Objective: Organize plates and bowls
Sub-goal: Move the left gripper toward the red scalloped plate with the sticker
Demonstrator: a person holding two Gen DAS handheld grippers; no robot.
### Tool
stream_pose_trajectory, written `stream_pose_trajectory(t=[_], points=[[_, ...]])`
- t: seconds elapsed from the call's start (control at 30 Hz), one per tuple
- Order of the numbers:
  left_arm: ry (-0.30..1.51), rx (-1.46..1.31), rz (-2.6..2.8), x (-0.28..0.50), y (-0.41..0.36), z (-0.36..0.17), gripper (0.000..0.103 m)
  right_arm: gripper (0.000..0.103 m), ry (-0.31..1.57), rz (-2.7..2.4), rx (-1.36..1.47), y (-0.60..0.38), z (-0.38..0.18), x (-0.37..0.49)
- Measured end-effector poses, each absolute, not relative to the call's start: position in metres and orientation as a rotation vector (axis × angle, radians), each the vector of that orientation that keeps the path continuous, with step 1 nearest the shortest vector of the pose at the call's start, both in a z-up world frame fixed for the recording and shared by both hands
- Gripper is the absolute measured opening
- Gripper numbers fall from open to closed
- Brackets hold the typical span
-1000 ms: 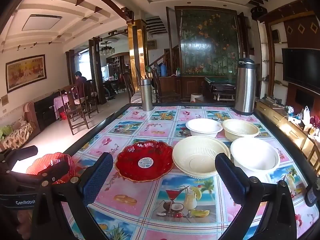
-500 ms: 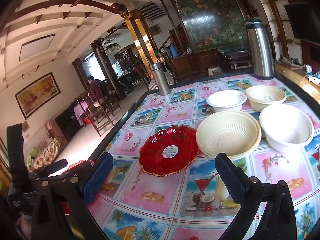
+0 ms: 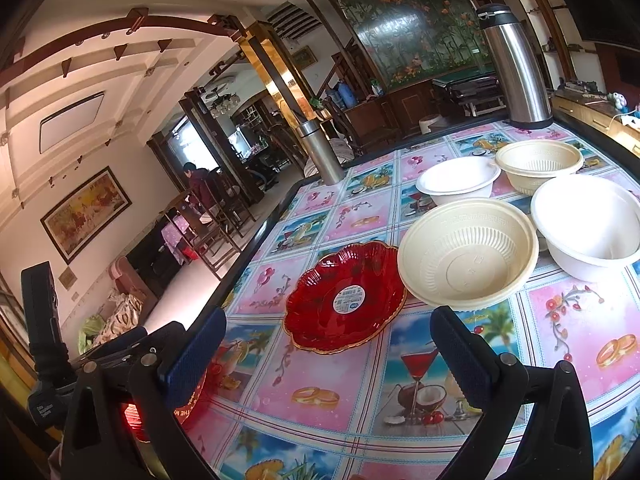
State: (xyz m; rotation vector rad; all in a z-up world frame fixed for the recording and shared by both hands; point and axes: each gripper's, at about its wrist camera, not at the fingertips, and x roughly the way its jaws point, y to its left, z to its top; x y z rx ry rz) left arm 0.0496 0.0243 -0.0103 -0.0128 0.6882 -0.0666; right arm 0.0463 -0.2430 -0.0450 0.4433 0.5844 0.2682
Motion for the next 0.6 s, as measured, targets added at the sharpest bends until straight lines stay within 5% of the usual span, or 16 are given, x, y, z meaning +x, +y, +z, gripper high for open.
stream_pose_trajectory(t=[0.6], points=[[0.691,0.013,-0.05,0.0445,0.0191,-0.0156,0.103,0.103,0.588,0.279,0.439,-0.2434,-0.046,0.0442]])
